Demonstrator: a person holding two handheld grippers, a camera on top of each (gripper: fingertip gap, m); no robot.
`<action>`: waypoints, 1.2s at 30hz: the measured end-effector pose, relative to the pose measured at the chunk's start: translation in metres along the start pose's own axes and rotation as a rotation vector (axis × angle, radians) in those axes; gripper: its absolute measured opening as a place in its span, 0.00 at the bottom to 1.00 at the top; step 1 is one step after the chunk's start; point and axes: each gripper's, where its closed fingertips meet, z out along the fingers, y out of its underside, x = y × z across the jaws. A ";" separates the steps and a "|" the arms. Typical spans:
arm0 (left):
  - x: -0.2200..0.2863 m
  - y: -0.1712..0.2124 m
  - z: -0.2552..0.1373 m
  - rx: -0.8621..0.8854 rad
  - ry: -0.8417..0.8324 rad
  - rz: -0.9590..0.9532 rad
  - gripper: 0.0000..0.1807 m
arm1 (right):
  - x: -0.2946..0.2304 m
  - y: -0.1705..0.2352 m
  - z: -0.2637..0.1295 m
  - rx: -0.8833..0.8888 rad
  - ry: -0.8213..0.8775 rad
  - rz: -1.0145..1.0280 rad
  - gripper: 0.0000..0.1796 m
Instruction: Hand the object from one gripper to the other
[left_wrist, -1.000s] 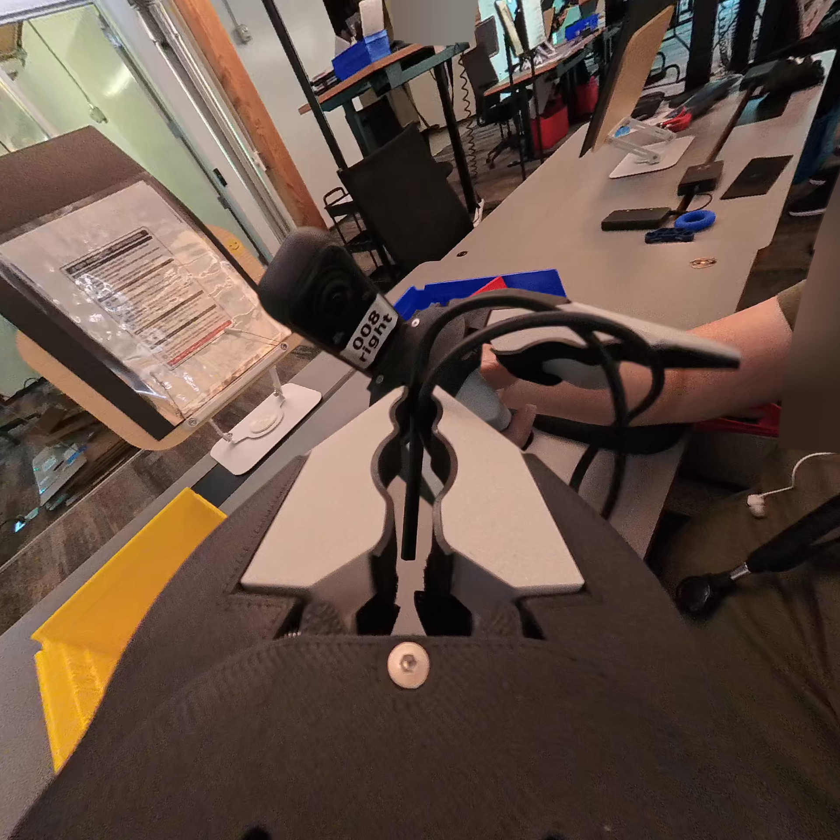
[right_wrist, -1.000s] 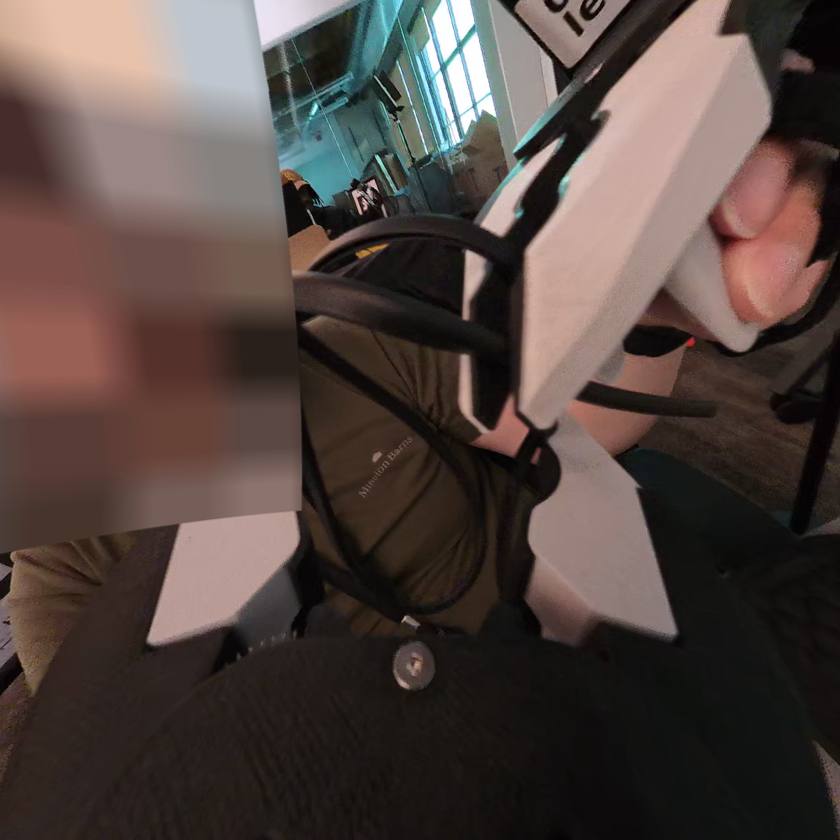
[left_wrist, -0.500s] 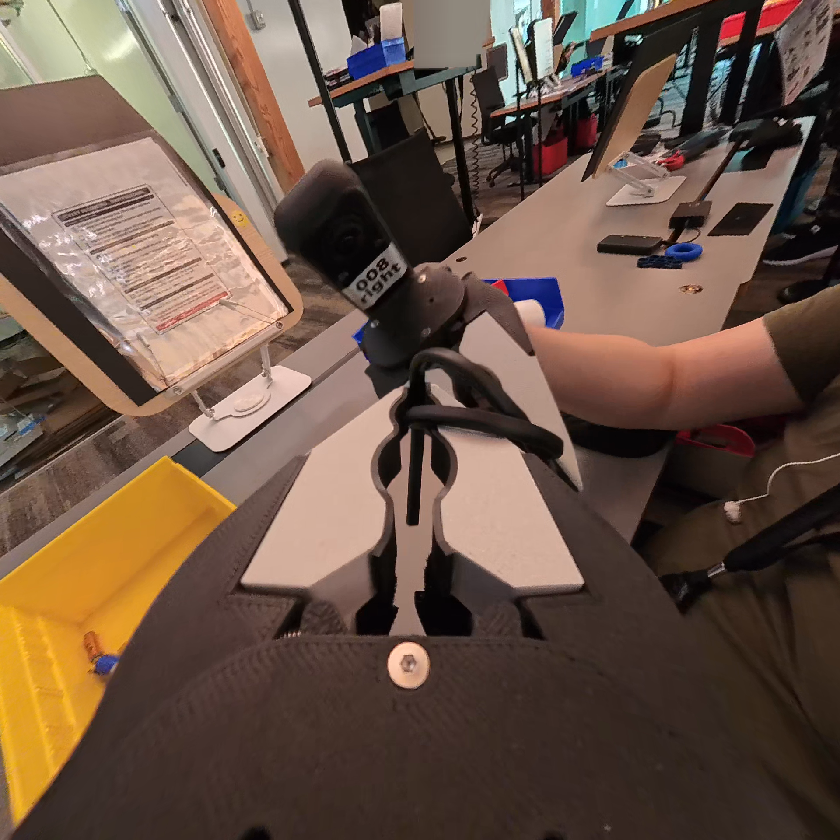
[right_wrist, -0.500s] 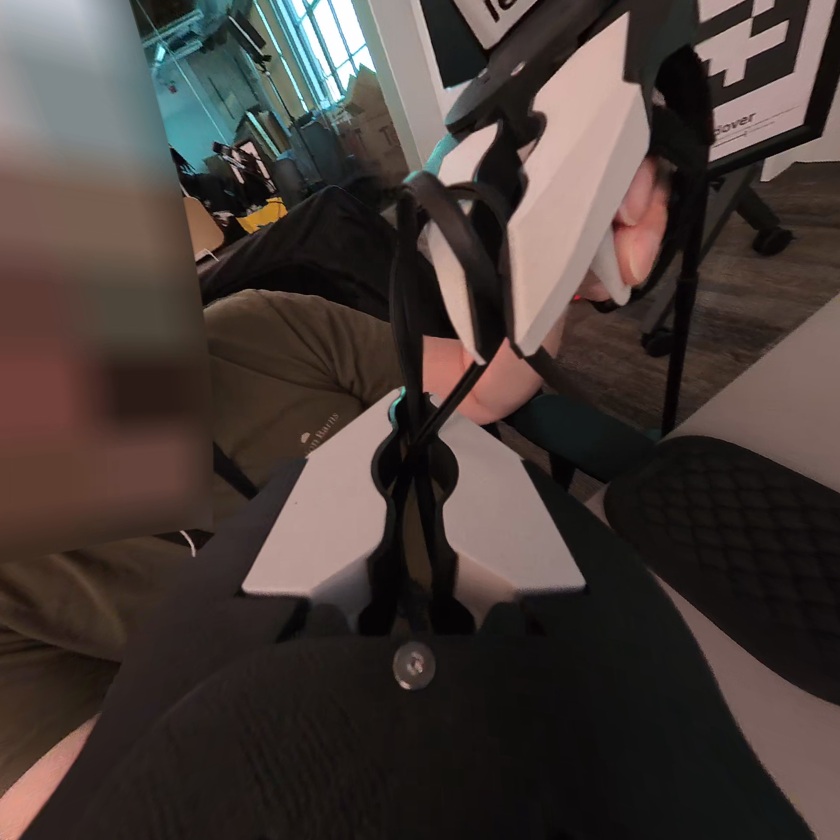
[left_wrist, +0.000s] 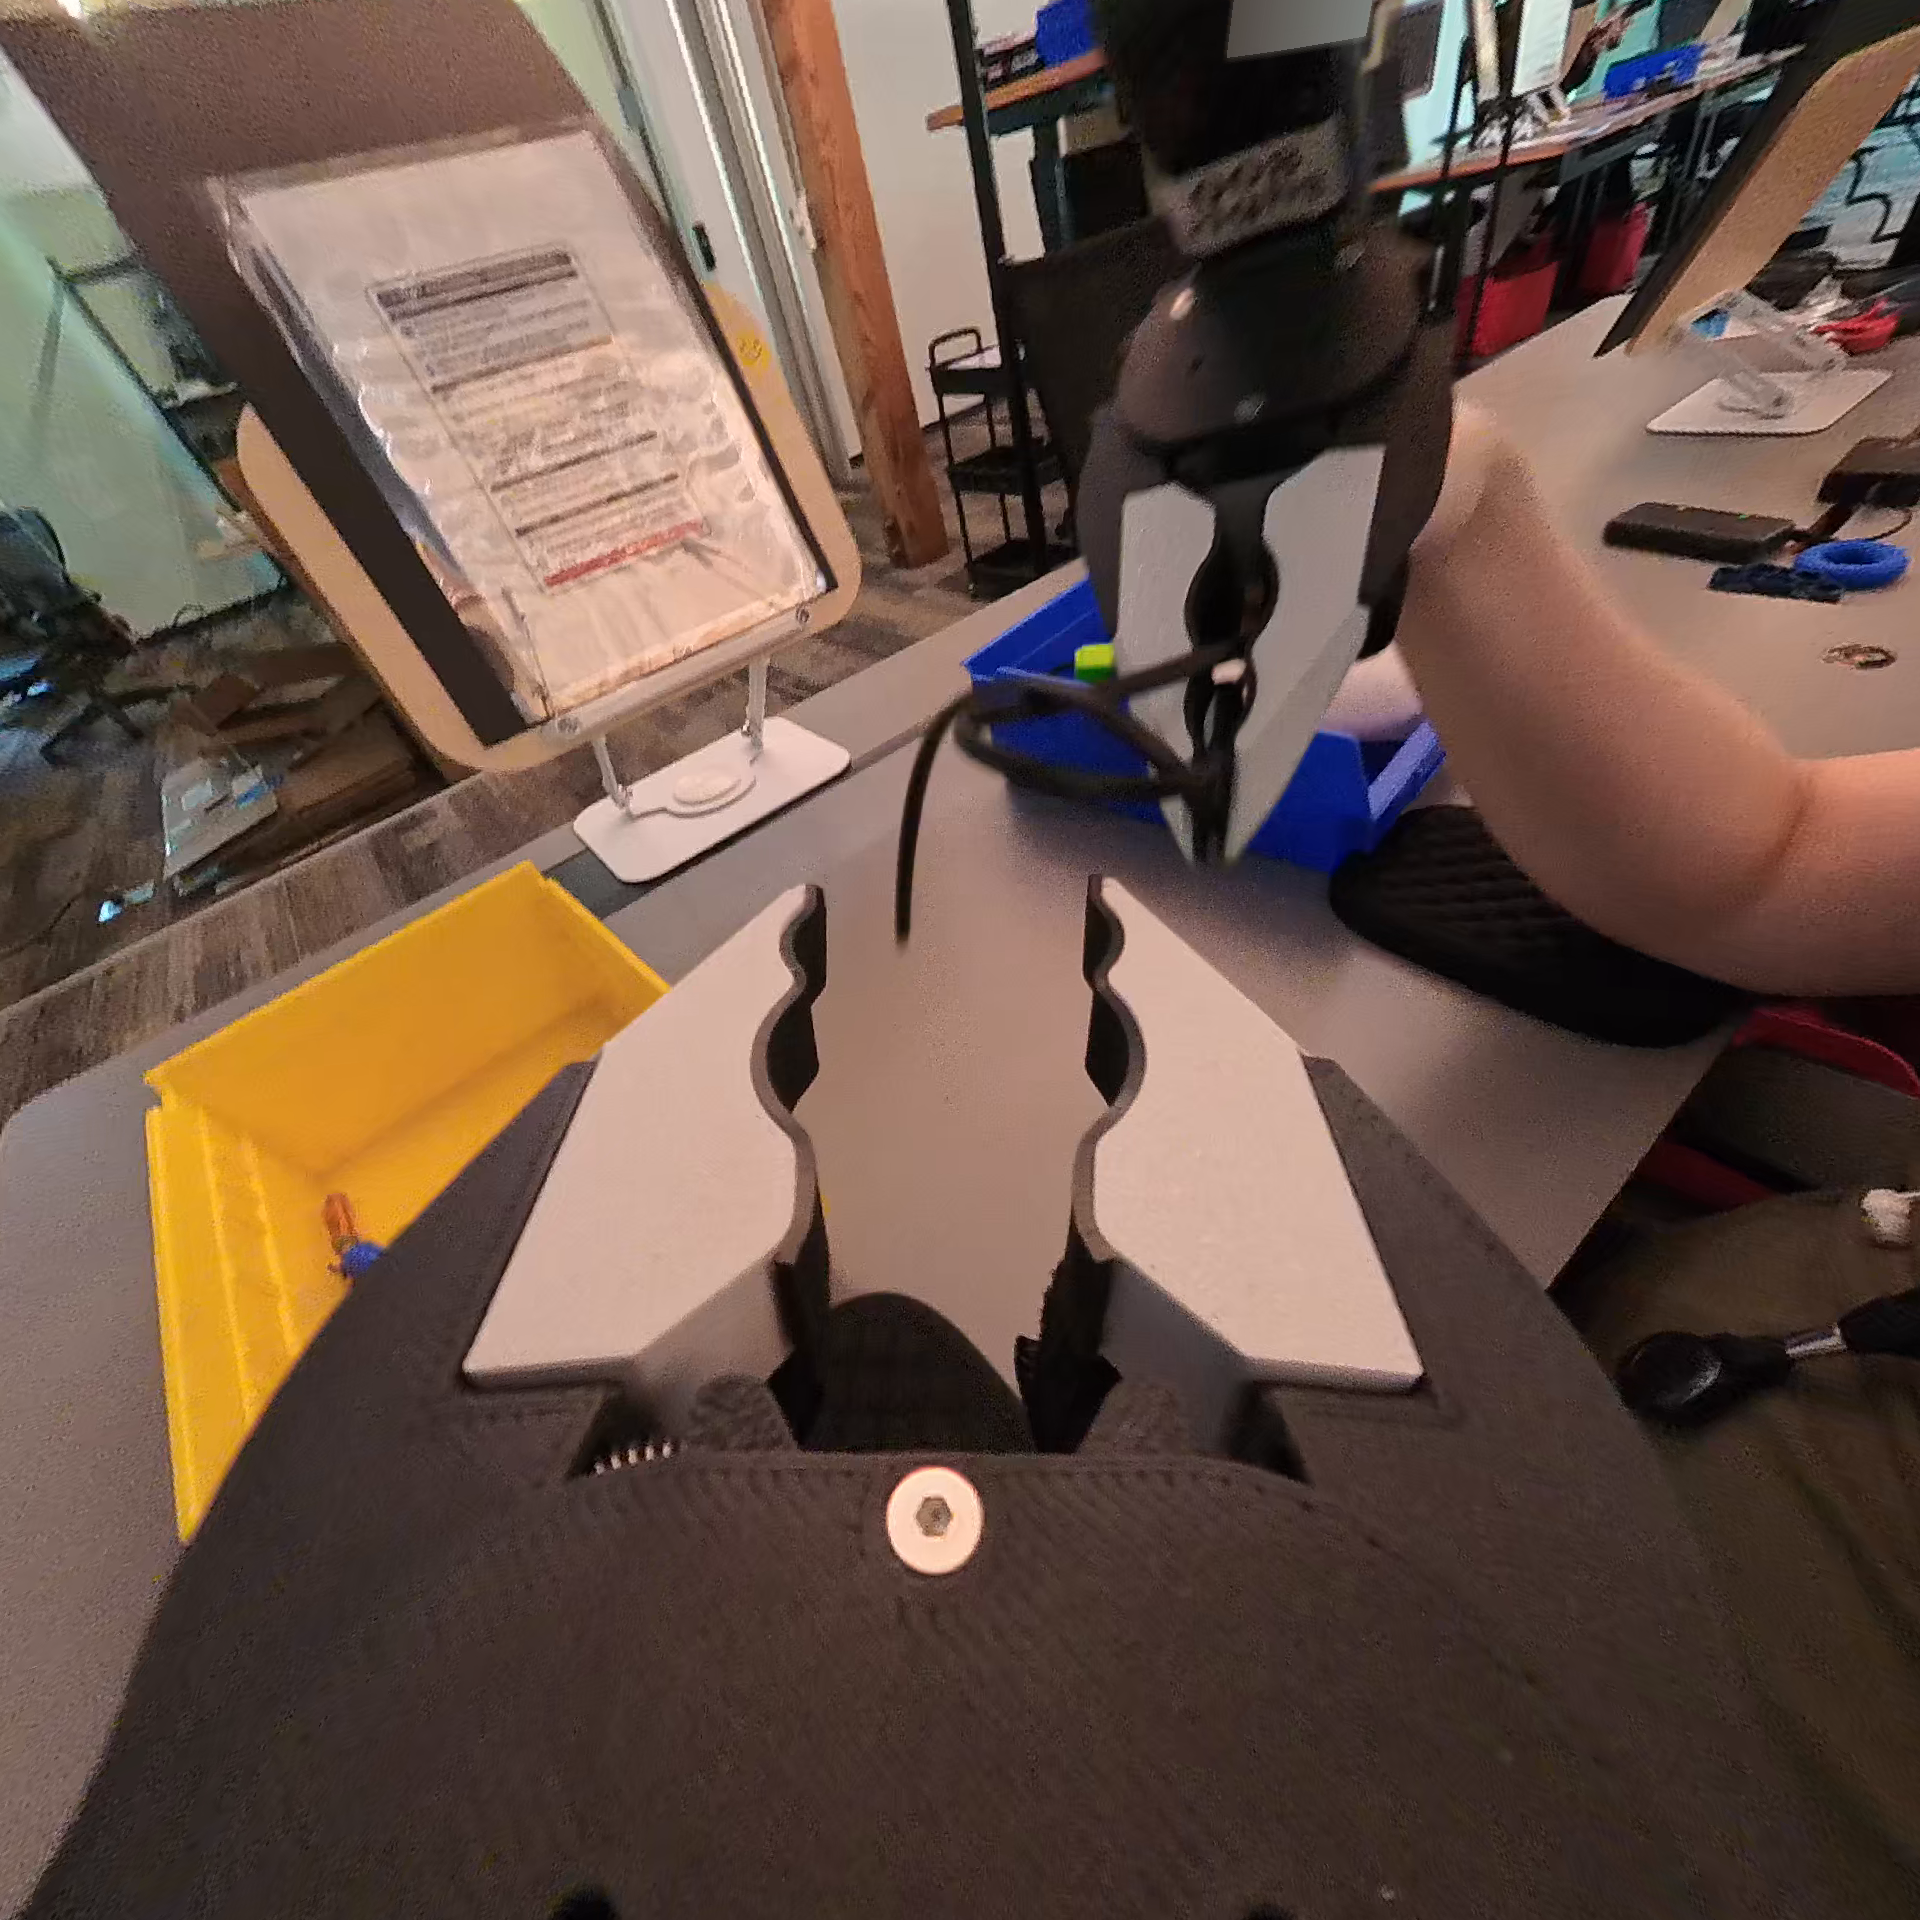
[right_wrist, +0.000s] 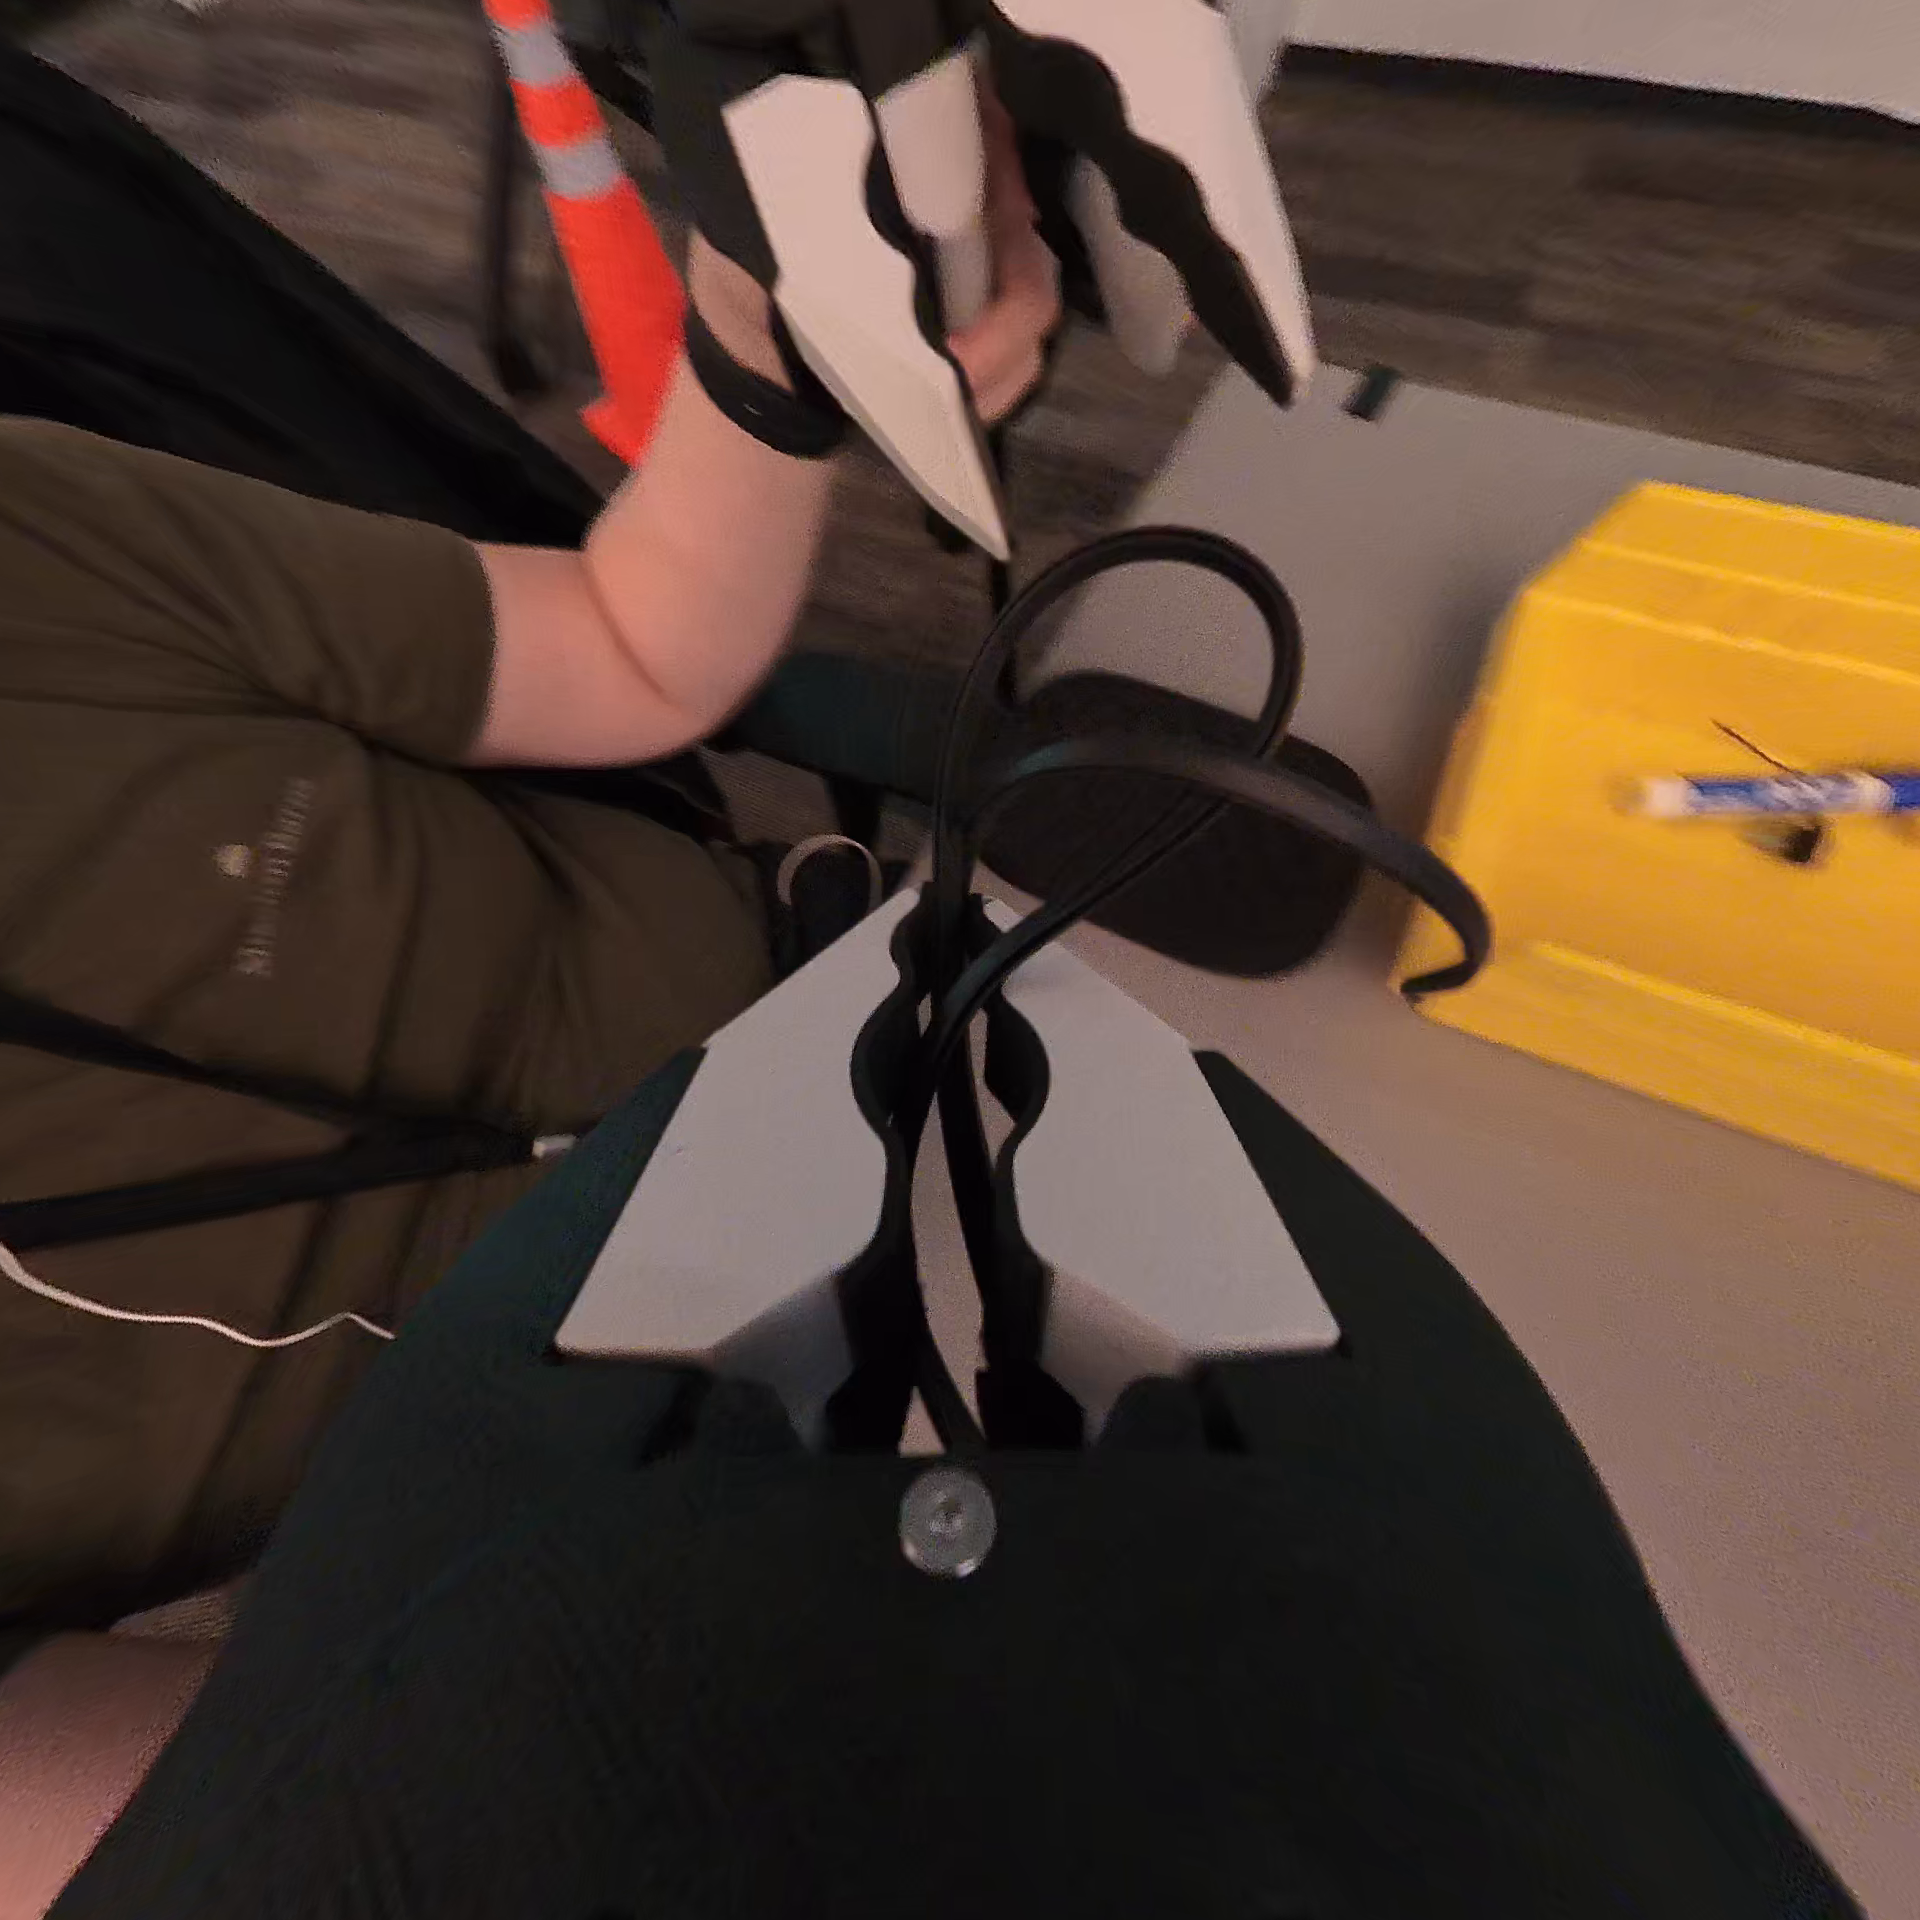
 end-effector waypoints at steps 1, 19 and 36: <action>-0.002 0.005 0.000 -0.014 -0.008 -0.009 0.27 | 0.008 0.006 -0.007 -0.030 0.066 0.001 0.01; 0.004 0.079 -0.003 -0.125 0.000 -0.160 0.25 | 0.080 0.231 -0.261 -0.173 0.937 0.667 0.02; 0.006 0.085 0.009 -0.166 0.008 -0.136 0.24 | 0.041 0.257 -0.266 -0.054 0.847 0.922 0.18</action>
